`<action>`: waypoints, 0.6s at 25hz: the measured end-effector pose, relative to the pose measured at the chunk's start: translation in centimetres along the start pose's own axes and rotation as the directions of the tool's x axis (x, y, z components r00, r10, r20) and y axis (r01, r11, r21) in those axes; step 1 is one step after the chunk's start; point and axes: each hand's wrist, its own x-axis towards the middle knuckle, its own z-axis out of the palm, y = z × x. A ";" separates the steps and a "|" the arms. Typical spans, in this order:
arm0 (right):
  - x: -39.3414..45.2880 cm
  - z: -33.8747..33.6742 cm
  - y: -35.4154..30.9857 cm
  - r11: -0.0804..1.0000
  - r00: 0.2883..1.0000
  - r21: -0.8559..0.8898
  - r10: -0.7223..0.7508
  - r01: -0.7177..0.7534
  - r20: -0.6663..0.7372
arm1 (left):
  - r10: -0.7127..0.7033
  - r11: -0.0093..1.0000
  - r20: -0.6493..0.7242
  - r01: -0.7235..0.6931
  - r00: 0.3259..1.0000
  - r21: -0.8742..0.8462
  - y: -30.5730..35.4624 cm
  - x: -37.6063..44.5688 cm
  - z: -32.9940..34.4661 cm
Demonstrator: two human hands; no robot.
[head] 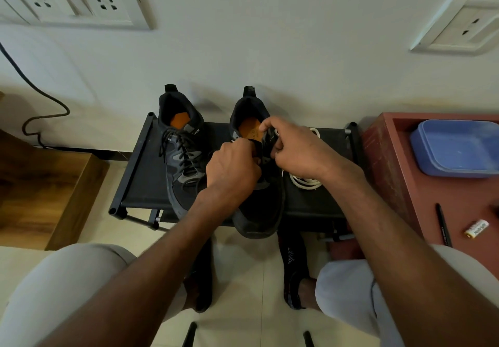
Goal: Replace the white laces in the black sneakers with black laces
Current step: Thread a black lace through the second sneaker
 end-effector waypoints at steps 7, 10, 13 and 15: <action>0.4 0.0 0.5 0.996 0.996 0.027 0.090 -0.090 0.019 | 0.110 0.975 0.133 -0.080 0.985 -0.209 -0.2 -0.1 -0.5; 0.5 0.5 0.7 0.985 0.993 -0.128 0.115 -0.118 -0.029 | 0.228 0.973 0.067 -0.231 0.971 0.028 -1.2 0.2 -1.3; 0.4 1.2 0.6 0.977 0.994 -0.198 0.064 -0.080 -0.085 | 0.186 0.982 -0.002 -0.186 0.983 0.037 -1.8 0.7 -2.3; 0.3 1.3 0.3 0.976 0.990 -0.196 0.077 -0.099 -0.115 | 0.173 0.985 -0.022 -0.173 0.985 -0.006 -2.4 1.1 -2.7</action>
